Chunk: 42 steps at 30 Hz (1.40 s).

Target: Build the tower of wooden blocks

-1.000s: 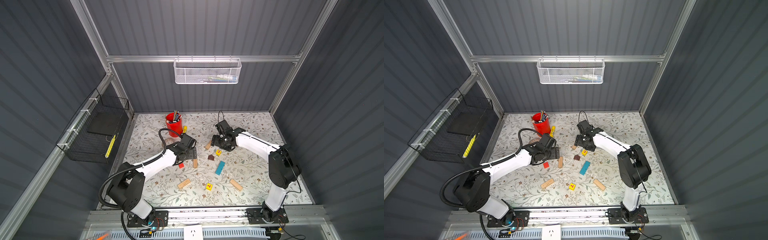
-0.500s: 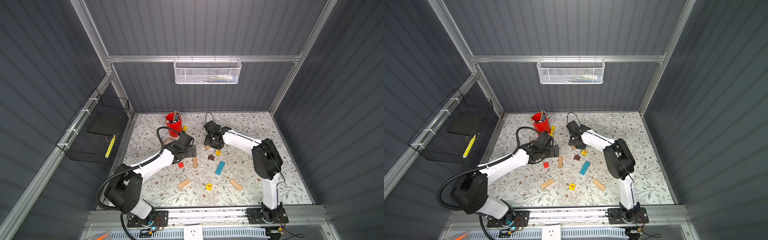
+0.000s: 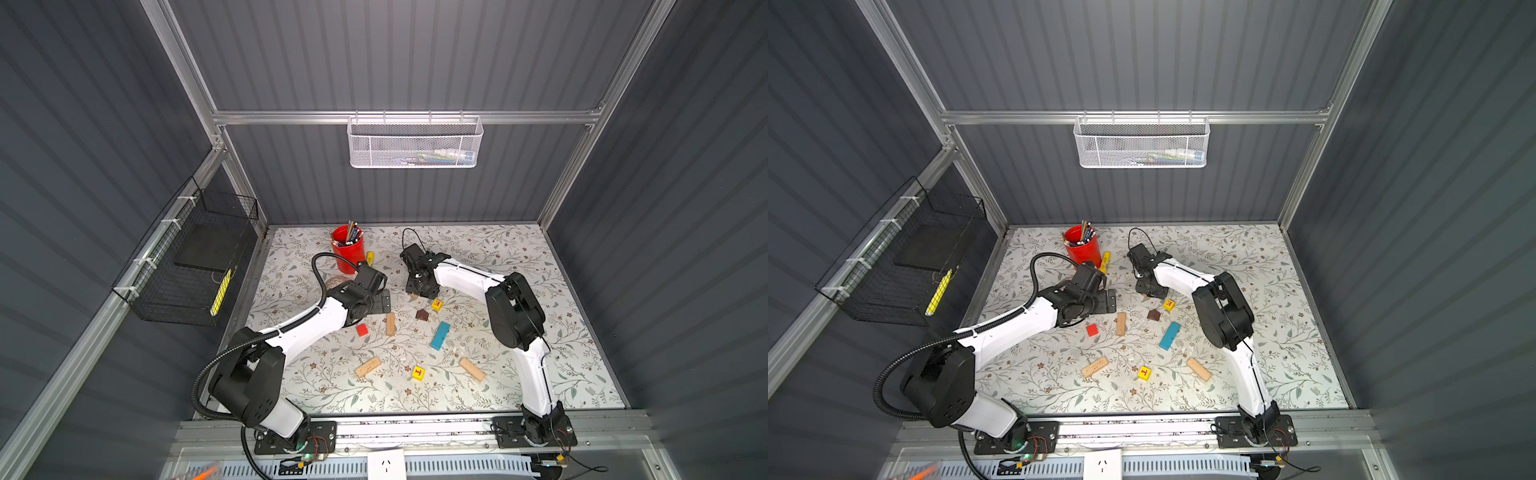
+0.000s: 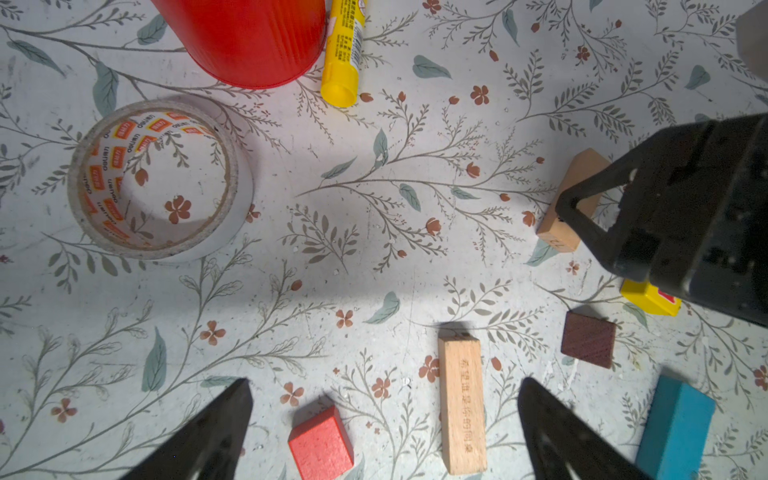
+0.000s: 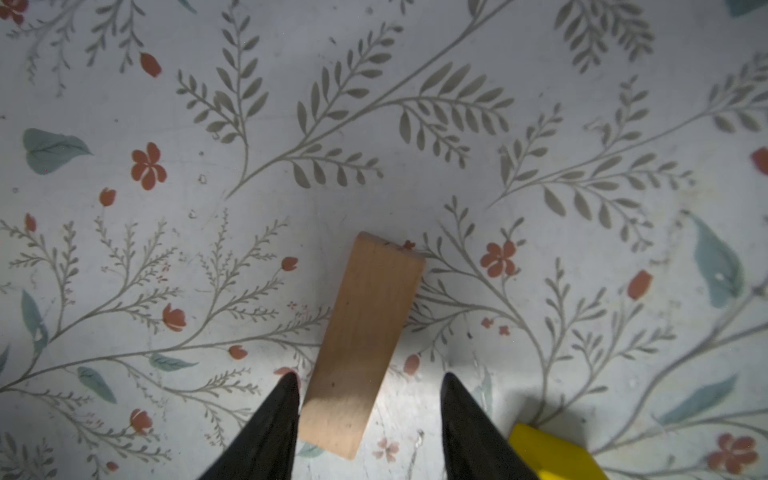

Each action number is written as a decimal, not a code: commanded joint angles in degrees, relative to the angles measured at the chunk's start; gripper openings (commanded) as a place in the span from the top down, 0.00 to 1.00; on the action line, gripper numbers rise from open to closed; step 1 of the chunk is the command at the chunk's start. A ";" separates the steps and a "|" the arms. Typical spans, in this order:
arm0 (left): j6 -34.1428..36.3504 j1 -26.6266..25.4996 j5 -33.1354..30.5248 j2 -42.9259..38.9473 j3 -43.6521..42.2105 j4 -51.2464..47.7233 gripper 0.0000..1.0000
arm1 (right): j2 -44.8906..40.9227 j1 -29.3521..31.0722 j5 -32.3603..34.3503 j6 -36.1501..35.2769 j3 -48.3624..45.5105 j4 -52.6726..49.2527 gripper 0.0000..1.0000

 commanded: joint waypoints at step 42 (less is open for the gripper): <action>-8.56 0.61 6.47 -11.89 -9.64 -2.14 0.10 | -13.01 9.45 -7.55 -6.83 -15.91 4.94 0.75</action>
